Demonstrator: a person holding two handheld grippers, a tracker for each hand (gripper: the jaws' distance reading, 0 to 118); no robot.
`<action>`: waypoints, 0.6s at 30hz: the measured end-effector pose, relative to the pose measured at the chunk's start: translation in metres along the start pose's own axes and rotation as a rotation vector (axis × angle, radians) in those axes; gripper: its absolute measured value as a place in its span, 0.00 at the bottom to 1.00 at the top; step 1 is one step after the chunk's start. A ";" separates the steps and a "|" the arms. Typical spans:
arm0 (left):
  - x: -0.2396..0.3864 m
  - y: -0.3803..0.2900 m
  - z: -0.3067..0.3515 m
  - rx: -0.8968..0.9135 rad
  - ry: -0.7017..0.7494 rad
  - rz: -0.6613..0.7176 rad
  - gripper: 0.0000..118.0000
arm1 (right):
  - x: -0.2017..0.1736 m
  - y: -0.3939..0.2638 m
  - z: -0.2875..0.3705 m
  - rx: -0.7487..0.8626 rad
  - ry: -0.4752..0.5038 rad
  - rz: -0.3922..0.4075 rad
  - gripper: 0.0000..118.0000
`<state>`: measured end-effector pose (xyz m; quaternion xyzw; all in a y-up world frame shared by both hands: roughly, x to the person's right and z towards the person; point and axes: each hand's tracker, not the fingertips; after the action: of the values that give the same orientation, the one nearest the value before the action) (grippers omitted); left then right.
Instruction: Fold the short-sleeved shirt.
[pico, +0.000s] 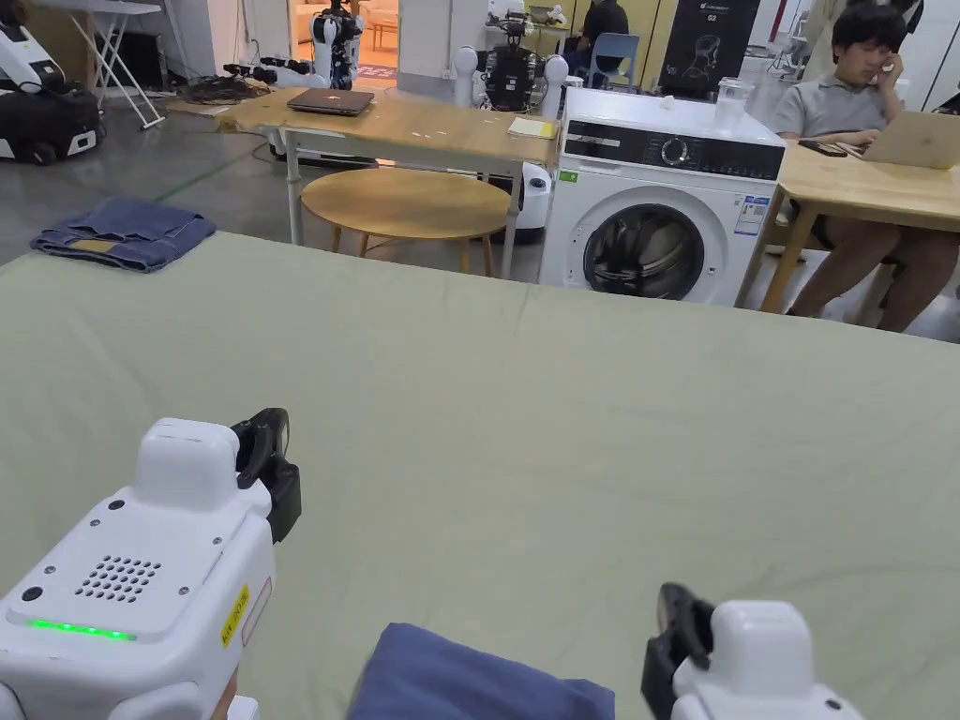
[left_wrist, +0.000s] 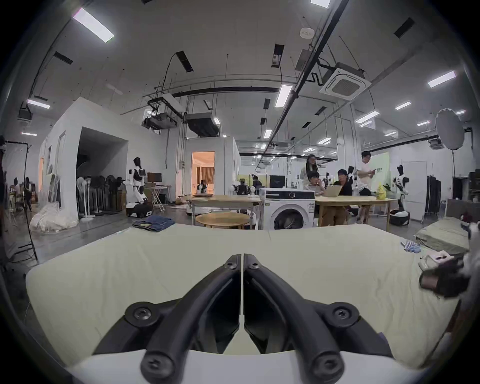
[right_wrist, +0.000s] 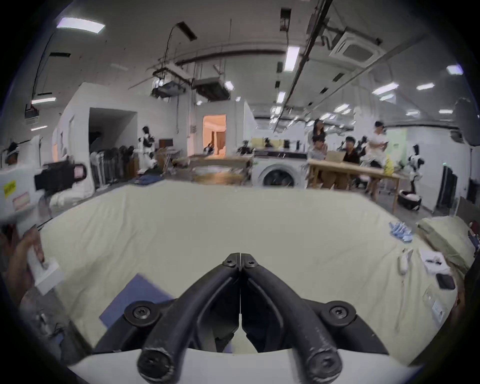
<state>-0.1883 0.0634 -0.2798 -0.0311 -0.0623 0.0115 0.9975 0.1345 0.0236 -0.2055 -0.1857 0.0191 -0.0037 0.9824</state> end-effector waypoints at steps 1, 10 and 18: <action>-0.002 -0.003 0.001 -0.009 -0.002 0.000 0.00 | -0.004 -0.010 -0.002 -0.048 0.022 0.003 0.00; -0.014 -0.026 0.013 -0.100 0.018 -0.008 0.00 | -0.026 -0.095 -0.061 -0.404 0.038 0.011 0.00; -0.045 -0.041 0.006 -0.457 -0.235 0.182 0.00 | -0.021 -0.087 -0.060 -0.387 0.056 0.017 0.00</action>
<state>-0.2333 0.0221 -0.2769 -0.2592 -0.1756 0.0900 0.9454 0.1114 -0.0790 -0.2291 -0.3708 0.0484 0.0030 0.9274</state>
